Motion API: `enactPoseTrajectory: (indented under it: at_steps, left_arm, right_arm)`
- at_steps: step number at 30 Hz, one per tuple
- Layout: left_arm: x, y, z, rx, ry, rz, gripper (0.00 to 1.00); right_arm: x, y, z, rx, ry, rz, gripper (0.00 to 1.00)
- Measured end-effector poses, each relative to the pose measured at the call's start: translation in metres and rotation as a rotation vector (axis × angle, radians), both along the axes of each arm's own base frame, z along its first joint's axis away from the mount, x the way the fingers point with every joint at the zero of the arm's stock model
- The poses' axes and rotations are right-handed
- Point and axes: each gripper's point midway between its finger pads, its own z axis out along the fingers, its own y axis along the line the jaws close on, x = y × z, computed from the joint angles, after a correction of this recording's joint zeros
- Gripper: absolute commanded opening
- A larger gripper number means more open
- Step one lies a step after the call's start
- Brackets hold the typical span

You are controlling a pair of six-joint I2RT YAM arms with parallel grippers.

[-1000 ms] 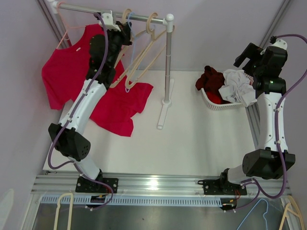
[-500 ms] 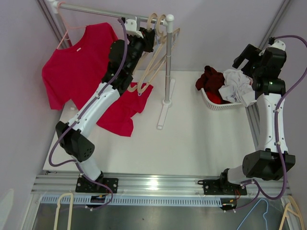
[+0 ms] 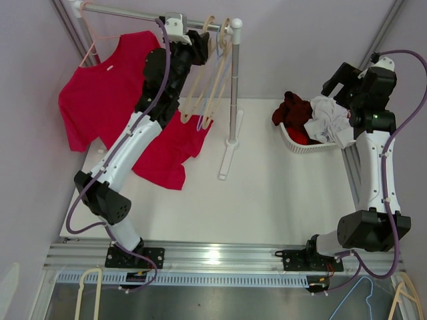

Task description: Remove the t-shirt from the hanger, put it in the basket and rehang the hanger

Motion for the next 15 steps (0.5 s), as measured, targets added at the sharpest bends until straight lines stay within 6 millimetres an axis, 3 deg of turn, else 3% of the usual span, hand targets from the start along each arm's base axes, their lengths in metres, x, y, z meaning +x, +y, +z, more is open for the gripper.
enactPoseTrajectory:
  at_steps: [9,12,15]
  left_arm:
    - [-0.002,0.018,-0.005,0.021,0.034,0.029,0.48]
    - [-0.010,0.042,0.002,0.024,0.040,0.053,0.50]
    - [-0.022,0.080,0.017,0.012,0.028,0.096,0.56]
  right_arm:
    - [-0.001,0.001,0.002,-0.001,-0.005,0.003,0.99]
    - [-0.001,0.004,0.000,0.004,-0.004,0.010,1.00]
    - [0.000,0.009,-0.003,0.009,0.003,0.020,1.00]
